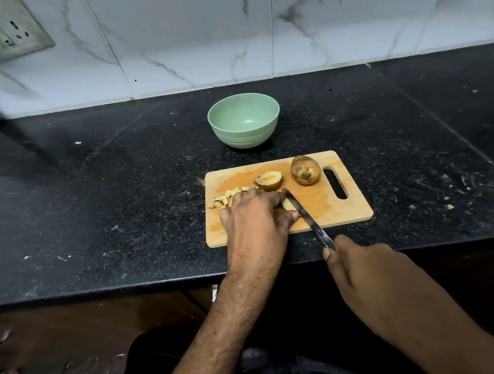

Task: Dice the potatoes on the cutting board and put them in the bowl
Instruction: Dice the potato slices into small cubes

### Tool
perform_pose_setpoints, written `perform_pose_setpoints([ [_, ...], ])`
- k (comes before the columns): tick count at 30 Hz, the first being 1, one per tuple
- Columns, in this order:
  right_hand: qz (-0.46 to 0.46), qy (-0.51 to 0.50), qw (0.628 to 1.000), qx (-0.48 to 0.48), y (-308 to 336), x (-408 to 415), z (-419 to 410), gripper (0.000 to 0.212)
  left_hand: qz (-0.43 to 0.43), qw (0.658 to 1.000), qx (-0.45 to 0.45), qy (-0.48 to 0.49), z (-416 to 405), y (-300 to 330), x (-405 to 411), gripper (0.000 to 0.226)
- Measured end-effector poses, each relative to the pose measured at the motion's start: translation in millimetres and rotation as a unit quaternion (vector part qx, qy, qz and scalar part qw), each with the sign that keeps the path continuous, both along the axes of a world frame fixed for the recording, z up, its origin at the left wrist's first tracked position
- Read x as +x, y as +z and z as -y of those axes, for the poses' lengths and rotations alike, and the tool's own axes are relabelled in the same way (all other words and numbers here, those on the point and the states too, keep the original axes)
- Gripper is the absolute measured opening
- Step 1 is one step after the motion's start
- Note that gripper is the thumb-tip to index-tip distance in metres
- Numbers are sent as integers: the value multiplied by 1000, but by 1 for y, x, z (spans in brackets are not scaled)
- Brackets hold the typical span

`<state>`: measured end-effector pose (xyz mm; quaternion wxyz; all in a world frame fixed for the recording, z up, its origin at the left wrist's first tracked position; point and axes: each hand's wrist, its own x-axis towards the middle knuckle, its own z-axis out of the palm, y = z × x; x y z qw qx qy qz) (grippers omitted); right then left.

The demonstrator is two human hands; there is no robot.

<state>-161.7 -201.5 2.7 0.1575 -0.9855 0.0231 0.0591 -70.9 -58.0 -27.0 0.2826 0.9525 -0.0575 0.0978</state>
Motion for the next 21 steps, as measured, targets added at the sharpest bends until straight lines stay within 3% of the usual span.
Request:
perform_pose_setpoints([
  [21, -23, 17, 994, -101, 14, -5, -20, 12, -83, 990, -108, 29, 5, 3, 4, 28],
])
